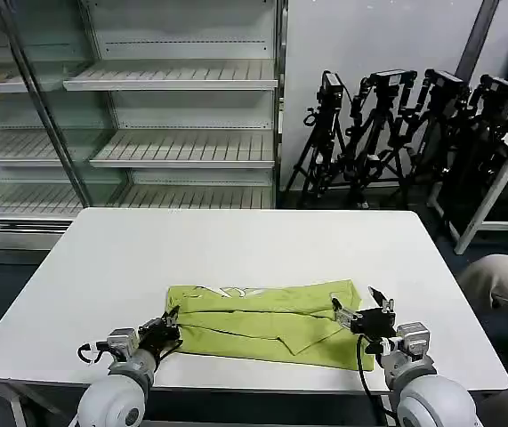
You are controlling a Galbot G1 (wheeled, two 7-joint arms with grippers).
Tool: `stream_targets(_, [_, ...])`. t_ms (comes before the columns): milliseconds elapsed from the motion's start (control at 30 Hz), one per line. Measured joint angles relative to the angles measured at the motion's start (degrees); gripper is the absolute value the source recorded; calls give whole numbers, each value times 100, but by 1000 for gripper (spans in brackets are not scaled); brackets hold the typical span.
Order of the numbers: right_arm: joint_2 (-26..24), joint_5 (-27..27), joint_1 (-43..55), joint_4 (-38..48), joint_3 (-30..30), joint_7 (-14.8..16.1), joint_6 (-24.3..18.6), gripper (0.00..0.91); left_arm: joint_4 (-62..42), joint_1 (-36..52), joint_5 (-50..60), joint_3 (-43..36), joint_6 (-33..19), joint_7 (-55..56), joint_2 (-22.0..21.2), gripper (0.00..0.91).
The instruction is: Fold and organize the clothes.
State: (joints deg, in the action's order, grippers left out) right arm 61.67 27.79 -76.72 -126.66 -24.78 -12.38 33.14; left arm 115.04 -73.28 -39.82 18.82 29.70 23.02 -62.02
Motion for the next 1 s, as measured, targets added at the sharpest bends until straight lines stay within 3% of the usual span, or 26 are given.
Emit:
stream_targets(600, [-47,-16,141,77,-27,-4,0,907,-55,-83,853,1971,222,-622,1092,0])
stream_targets(767, [-88,-35,103,73,-90,3,0,907,385,-12,1059,1838,201,-784,1041,0])
stream_targets(1000, [-88,-73,50,59,-181,14,0,907,929,170,1640,800,236,-902,645,0])
